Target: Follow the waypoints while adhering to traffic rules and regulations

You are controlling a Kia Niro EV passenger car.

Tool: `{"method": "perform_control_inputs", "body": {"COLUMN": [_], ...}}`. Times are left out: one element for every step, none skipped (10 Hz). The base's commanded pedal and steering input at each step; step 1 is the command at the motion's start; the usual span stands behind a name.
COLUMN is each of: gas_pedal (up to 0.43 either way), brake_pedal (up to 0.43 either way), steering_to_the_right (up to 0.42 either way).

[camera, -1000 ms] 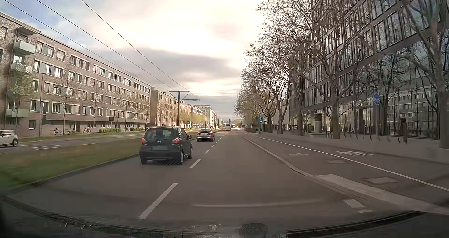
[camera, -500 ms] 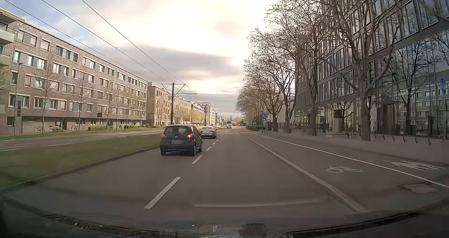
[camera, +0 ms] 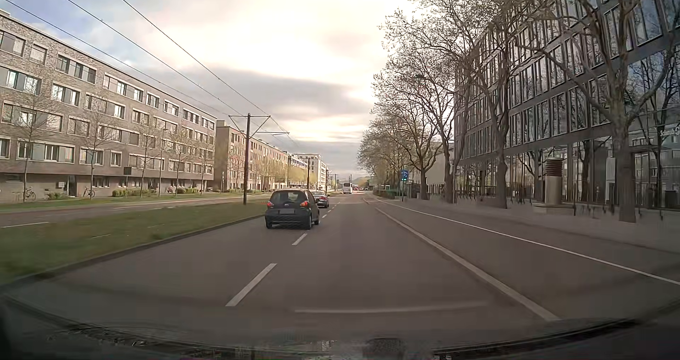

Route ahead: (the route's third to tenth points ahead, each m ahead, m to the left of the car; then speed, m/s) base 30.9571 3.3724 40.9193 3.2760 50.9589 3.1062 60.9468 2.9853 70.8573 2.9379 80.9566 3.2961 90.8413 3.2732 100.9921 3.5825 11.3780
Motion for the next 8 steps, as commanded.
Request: {"method": "perform_control_inputs", "body": {"gas_pedal": [0.110,0.110,0.110,0.110,0.110,0.110,0.110,0.098], "brake_pedal": [0.000,0.000,0.000,0.000,0.000,0.000,0.000,0.000], "steering_to_the_right": [0.002,0.002,0.002,0.001,0.002,0.002,0.002,0.002]}}
